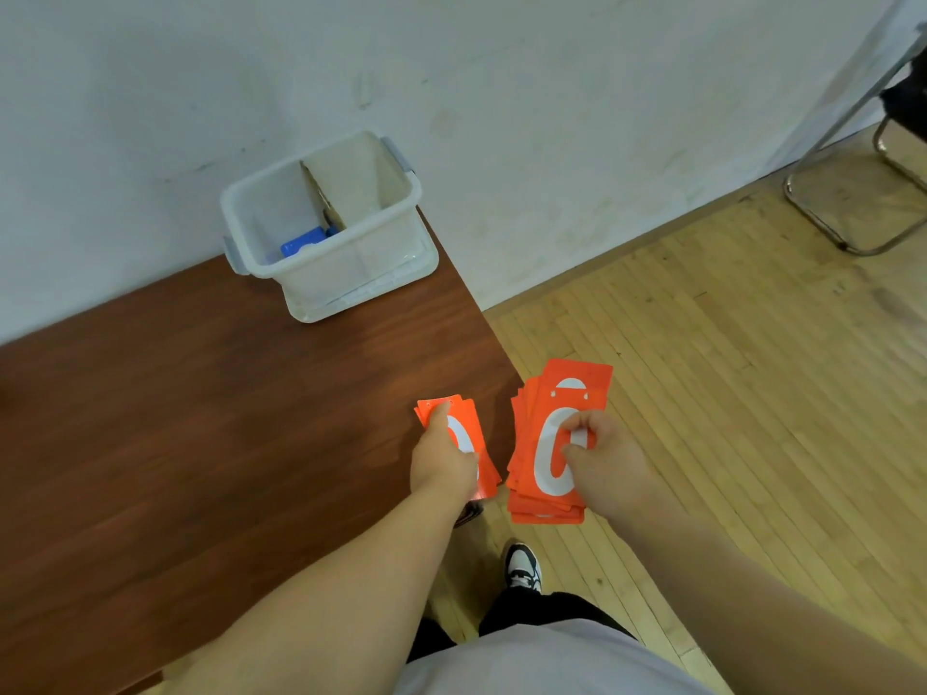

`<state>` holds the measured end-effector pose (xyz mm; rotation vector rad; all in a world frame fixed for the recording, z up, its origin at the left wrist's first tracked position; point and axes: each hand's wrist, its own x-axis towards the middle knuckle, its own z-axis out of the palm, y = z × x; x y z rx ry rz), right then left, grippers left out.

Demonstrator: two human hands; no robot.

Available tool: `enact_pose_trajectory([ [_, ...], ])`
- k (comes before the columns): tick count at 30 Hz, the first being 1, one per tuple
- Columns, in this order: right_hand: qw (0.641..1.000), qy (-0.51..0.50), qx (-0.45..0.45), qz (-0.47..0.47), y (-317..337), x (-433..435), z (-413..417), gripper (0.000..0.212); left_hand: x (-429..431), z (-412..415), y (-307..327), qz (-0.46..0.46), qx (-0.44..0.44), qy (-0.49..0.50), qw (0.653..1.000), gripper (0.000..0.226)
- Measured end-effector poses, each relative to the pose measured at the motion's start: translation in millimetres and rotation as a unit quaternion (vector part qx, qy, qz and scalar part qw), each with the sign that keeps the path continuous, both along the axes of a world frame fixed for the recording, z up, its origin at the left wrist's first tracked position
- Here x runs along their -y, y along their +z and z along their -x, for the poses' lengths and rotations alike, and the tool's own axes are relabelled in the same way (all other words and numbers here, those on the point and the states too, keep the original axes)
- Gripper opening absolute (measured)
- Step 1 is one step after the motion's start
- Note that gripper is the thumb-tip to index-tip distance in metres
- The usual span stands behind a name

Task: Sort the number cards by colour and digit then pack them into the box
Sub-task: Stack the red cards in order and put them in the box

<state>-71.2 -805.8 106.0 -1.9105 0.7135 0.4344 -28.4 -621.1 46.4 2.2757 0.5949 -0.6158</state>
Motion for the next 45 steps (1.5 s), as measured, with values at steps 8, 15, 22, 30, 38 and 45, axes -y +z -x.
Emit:
enact_pose_trajectory([
  [8,0.999,-0.034,0.015,-0.037,3.9,-22.0,-13.6,0.030,-43.7,-15.8,14.2,0.107,-0.036,0.062,0.992,0.063],
  [15,0.942,-0.143,0.001,-0.304,23.8,-74.3,-46.9,0.030,-123.4,-8.7,53.0,0.171,-0.010,0.150,0.974,0.060],
  [22,0.956,0.013,0.086,-0.282,54.3,-160.4,-68.1,0.037,-165.3,-5.5,98.9,0.305,0.027,0.149,0.940,0.076],
  [30,0.911,0.352,0.214,0.000,91.5,-233.2,-70.6,0.025,-223.4,-5.9,139.7,0.393,0.138,0.168,0.893,0.055],
  [38,0.932,0.302,0.191,-0.066,101.0,-293.4,-69.8,0.065,-277.3,-3.5,154.5,0.354,0.277,0.229,0.863,0.092],
  [45,0.948,0.225,0.203,-0.100,117.3,-338.2,-70.9,0.061,-321.6,-2.4,158.8,0.336,0.322,0.233,0.854,0.098],
])
